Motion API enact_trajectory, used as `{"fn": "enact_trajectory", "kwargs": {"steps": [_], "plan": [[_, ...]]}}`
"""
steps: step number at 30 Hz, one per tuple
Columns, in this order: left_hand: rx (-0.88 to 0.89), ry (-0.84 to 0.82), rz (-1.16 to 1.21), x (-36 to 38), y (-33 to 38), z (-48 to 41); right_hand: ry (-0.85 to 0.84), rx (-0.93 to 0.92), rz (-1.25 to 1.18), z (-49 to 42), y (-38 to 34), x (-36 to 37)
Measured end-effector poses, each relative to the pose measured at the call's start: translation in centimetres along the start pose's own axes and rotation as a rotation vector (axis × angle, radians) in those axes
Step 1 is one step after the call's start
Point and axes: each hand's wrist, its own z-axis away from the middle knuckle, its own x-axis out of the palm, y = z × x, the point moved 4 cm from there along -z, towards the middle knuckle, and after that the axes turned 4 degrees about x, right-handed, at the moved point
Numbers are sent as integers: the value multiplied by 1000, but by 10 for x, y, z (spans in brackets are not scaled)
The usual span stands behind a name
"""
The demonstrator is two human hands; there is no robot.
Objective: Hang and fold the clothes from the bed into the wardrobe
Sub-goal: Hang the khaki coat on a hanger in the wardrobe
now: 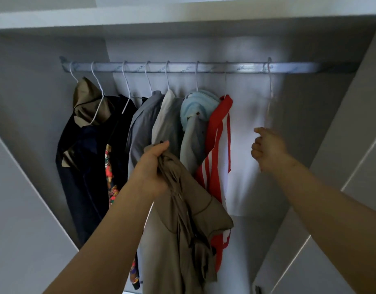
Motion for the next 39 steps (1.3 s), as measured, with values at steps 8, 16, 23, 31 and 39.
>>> {"fn": "enact_trajectory", "kwargs": {"steps": [8, 16, 23, 31, 39], "plan": [[-38, -20, -52, -14, 10, 40, -1, 18, 57, 47, -6, 1], [-98, -51, -74, -43, -3, 78, 132, -94, 233, 149, 61, -14], [-163, -25, -92, -76, -26, 117, 37, -113, 231, 233, 127, -39], [-169, -44, -198, -96, -38, 135, 184, 23, 333, 258, 148, -67], [-154, 50, -338, -118, -36, 131, 119, -4, 233, 260, 144, -84]]}}
